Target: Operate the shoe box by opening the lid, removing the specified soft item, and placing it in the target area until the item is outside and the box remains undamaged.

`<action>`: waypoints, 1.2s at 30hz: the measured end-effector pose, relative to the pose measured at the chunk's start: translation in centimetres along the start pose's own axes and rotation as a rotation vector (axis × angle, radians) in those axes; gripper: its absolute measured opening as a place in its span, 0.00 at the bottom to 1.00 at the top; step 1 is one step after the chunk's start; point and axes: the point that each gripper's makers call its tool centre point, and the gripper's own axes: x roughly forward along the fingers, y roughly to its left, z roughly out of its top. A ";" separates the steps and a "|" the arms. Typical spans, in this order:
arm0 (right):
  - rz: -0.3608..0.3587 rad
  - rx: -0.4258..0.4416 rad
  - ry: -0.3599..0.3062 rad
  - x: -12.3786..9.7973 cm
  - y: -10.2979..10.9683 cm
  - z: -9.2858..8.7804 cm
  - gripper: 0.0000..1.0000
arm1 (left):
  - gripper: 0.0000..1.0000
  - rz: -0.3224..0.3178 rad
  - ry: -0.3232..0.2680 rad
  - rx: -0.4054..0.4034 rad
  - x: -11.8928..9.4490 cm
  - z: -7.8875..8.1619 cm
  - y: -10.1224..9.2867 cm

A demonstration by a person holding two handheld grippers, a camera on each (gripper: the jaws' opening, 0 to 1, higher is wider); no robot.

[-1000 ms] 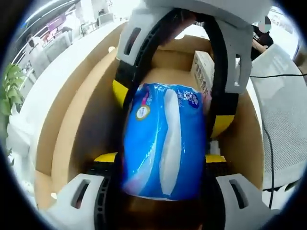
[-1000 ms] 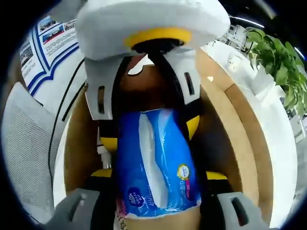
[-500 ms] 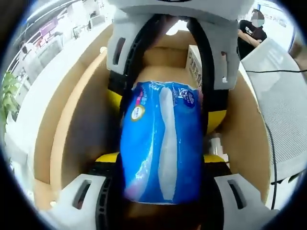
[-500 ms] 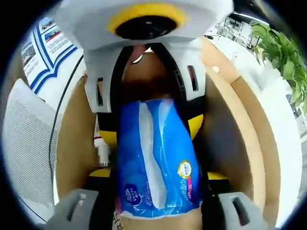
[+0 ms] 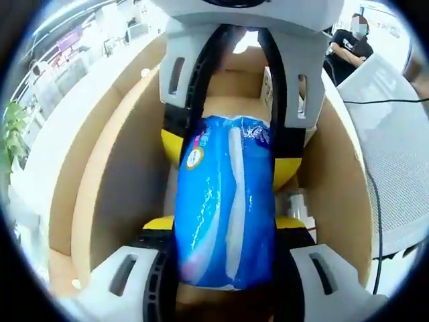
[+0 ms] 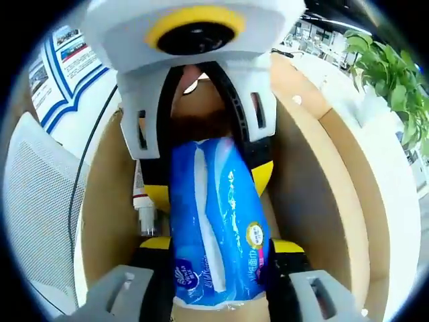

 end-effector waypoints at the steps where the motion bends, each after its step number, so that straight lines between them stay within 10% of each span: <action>1: -0.001 0.001 -0.001 0.0 0.0 0.0 0.47 | 0.49 -0.001 0.000 -0.002 -0.1 0.0 -0.1; 36: -0.135 -0.009 -0.064 -7.8 0.4 2.0 0.43 | 0.46 0.054 -0.024 0.107 -5.4 5.6 -0.7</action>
